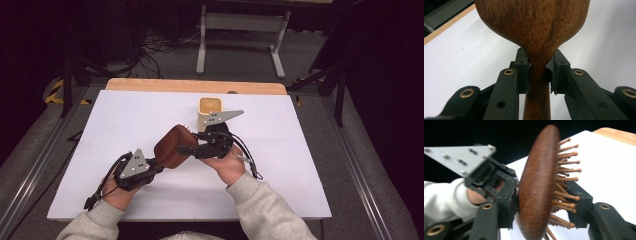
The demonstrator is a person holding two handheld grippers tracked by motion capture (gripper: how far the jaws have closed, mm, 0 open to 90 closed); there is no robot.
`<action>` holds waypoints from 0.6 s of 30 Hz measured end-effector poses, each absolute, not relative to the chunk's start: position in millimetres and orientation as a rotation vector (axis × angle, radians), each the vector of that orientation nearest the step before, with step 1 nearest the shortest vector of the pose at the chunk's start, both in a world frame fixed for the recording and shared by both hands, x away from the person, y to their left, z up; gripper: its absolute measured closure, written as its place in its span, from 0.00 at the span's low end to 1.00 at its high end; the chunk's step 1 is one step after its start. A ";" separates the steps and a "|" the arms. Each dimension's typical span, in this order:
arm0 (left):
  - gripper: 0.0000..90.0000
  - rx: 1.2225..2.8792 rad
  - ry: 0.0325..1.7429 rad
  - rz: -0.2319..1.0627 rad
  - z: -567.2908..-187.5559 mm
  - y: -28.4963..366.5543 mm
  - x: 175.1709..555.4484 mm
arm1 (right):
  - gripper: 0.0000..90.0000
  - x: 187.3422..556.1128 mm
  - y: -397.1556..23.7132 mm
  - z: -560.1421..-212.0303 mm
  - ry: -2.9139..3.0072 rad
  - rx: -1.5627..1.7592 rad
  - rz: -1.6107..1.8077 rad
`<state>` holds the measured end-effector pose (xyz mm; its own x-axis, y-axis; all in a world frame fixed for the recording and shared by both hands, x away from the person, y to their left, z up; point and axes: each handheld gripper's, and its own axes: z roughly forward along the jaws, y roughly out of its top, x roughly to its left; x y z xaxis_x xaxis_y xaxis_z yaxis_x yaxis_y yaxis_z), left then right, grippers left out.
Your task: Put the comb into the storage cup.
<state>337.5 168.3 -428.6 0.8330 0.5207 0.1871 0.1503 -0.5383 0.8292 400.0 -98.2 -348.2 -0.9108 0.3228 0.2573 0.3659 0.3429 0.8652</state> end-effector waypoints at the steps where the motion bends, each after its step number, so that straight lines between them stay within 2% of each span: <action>1: 0.81 2.116 0.490 0.525 -428.6 168.3 337.5 | 0.55 400.0 -98.2 -348.2 -2.541 -0.652 -1.654; 18: 0.79 2.072 0.477 0.500 -429.0 169.5 339.5 | 0.65 382.6 -84.3 -327.4 -2.672 -0.461 -1.650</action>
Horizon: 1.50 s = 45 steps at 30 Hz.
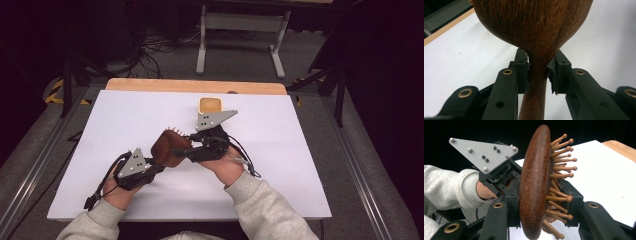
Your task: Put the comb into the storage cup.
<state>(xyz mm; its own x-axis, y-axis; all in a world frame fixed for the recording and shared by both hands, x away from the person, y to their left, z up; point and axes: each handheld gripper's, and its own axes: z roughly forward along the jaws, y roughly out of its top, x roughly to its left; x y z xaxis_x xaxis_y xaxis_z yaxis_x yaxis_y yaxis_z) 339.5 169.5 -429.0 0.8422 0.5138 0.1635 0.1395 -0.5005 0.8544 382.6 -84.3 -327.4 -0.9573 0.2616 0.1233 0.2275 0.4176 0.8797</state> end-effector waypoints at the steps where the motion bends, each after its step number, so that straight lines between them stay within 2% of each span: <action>1: 0.79 2.064 0.478 0.496 -428.6 170.0 339.6 | 0.66 382.0 -83.9 -326.1 2.614 0.447 1.616; 6: 0.73 2.031 0.492 0.483 -426.9 174.4 341.2 | 0.67 381.5 -84.1 -321.4 2.597 0.441 1.593; 9: 0.63 2.019 0.505 0.488 -427.6 175.0 341.7 | 0.67 382.2 -85.7 -317.1 2.589 0.436 1.589; 14: 0.31 1.970 0.524 0.451 -426.3 180.3 346.0 | 0.67 382.7 -90.5 -303.0 2.556 0.427 1.577; 20: 0.09 1.911 0.541 0.420 -426.5 190.6 349.8 | 0.67 384.5 -97.5 -282.8 2.517 0.411 1.556; 29: 0.01 1.868 0.583 0.408 -426.9 203.4 352.7 | 0.67 392.7 -108.9 -257.2 2.463 0.419 1.518; 45: 0.00 1.802 0.556 0.420 -432.3 217.8 355.9 | 0.67 410.5 -134.4 -227.6 2.365 0.481 1.487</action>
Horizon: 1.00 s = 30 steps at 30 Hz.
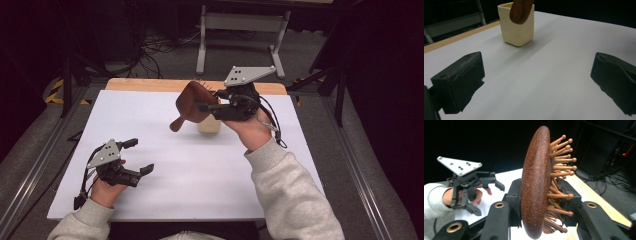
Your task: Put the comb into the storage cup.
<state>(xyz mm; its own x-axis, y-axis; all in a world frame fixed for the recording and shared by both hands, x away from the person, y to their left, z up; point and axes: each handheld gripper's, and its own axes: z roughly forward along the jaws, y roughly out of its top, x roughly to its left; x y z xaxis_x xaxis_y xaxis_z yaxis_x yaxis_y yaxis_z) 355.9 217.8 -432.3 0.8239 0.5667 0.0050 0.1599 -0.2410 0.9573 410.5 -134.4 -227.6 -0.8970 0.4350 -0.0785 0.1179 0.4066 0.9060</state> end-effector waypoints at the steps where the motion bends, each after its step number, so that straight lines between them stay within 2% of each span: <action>1: 0.00 1.797 0.557 0.416 -432.9 217.6 356.2 | 0.67 411.8 -136.7 -226.1 2.358 0.487 1.483; 16: 0.00 1.824 0.546 0.422 -440.4 215.7 357.8 | 0.66 425.6 -165.3 -211.9 2.278 0.571 1.454; 30: 0.00 1.783 0.585 0.451 -451.6 223.8 359.4 | 0.66 439.2 -181.6 -204.7 2.222 0.628 1.387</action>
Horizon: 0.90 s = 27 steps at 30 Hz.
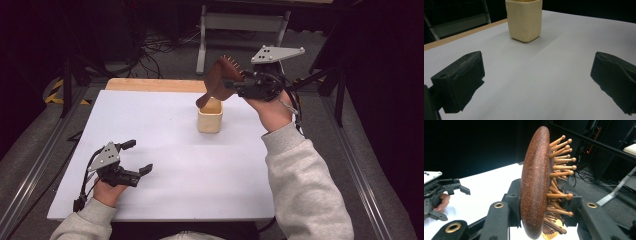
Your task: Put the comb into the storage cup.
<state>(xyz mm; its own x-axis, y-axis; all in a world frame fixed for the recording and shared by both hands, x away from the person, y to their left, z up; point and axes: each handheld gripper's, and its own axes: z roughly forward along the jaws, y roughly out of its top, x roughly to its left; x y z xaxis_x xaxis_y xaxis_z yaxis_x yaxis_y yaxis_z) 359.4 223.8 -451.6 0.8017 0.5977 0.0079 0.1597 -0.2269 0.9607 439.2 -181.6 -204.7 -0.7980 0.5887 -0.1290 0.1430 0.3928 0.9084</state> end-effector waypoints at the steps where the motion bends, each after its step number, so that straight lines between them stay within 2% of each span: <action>1: 0.00 1.781 0.588 0.454 -451.9 223.5 359.5 | 0.66 440.3 -182.5 -204.9 2.220 0.630 1.380; 27: 0.00 1.786 0.582 0.484 -451.7 221.4 357.0 | 0.65 472.9 -191.8 -226.3 2.270 0.743 1.264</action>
